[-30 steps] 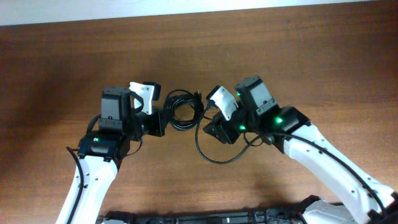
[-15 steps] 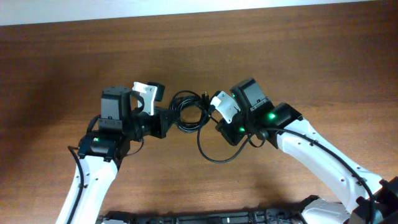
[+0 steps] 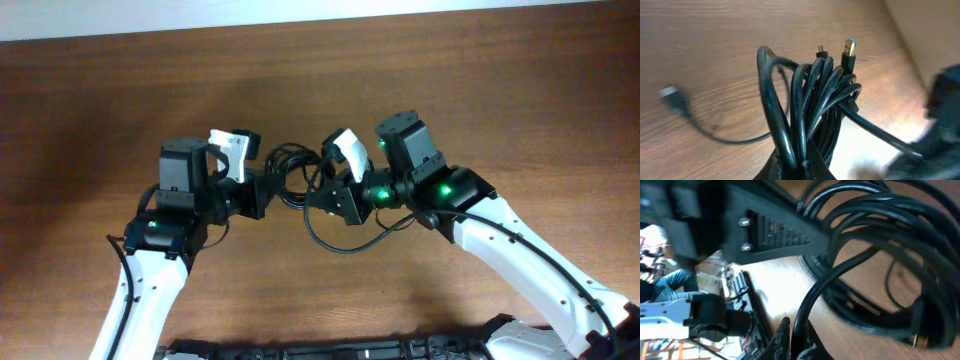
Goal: Untangle cables
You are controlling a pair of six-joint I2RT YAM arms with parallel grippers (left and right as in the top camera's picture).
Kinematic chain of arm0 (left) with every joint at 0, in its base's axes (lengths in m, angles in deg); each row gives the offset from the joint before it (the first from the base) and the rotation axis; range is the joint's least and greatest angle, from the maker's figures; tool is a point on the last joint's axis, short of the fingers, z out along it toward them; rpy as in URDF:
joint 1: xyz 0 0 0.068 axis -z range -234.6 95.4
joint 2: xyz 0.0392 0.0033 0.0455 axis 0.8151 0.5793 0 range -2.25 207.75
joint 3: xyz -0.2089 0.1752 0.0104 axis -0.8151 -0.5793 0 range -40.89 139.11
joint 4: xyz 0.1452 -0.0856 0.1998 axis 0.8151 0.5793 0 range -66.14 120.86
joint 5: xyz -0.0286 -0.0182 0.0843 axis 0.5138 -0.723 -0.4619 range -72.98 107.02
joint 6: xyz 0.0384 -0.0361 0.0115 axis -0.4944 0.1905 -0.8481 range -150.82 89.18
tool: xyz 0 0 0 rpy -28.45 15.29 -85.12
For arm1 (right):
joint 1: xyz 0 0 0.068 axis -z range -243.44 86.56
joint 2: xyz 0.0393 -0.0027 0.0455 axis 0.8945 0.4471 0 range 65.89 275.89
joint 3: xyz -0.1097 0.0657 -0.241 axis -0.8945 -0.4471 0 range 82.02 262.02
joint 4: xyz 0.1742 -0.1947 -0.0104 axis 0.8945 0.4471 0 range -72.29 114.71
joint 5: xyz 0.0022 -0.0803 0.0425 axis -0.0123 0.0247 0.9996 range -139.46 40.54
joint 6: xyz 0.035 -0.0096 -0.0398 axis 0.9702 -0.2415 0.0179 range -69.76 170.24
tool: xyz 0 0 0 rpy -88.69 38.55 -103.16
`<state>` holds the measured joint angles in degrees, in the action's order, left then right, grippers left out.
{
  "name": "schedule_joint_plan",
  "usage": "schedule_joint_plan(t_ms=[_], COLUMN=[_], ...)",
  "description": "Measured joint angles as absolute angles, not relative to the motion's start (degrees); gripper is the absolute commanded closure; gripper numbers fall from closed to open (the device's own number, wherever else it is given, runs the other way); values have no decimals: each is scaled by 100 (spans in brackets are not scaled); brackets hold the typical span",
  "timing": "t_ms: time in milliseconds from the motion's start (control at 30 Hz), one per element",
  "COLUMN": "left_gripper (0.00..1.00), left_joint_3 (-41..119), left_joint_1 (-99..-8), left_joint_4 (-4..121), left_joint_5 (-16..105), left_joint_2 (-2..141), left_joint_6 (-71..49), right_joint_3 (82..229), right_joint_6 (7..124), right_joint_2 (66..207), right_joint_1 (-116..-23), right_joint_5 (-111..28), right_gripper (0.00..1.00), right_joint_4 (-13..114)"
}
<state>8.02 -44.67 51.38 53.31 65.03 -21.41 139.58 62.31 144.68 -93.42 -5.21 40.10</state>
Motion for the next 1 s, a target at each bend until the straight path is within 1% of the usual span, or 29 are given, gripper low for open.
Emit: schedule_joint_plan(t_ms=[167, 333, 367, 400, 433, 500, 567, 733, 833, 867, 900, 1000], left_gripper=[100, 100, 100, 100, 100, 100, 100, 100, 100, 100, 100, 100], left_joint_3=[802, 802, 802, 804, 804, 802, 802, 802, 802, 802, 802, 802], left_joint_1=[-4467, -4467, -4467, -4467, -4467, -4467, -4471, -4478, -4478, -4478, -4478, -4572], left_joint_4=[4894, 4887, 4885, 4885, 4887, 4887, 4887, 4889, 4907, 4913, 4931, 4911], left_joint_5=[6196, 6636, 6706, 6802, 6887, 6957, 6975, 6935, 6773, 6747, 6734, 6741], left_joint_2=[6501, 6503, 6503, 6503, 6503, 6503, 6503, 6503, 6503, 6503, 6501, 6501], left_joint_6=[-2143, -2141, -2141, -2141, -2141, -2141, -2143, -2143, -2143, -2143, -2143, -2143], right_joint_3=[13958, 13958, 13958, 13958, 13958, 13960, 13978, 13978, 13989, 13991, 14019, 14033], right_joint_6=[6577, 6756, 6837, 6933, 7005, 7093, 7136, 7154, 6996, 6728, 5995, 4660], right_joint_2=[14618, 14675, 14675, 14675, 14675, 14675, 14675, 14568, 14205, 14050, 13860, 13742], right_joint_1=[-9342, -9344, -9344, -9353, -9360, -9388, -9410, -9283, -9012, -8905, -8809, -8807], right_joint_5=[-1028, -1662, -1762, -1865, -1924, -1904, -1889, -1810, -1775, -1797, -1821, -1815], right_gripper=[96, 95, 87, 47, 40, 32, 26, 26, 24, 24, 24, 24], right_joint_4=[3995, 3993, 3991, 3993, 3991, 3951, 3960, 4130, 4644, 4926, 5357, 6119])
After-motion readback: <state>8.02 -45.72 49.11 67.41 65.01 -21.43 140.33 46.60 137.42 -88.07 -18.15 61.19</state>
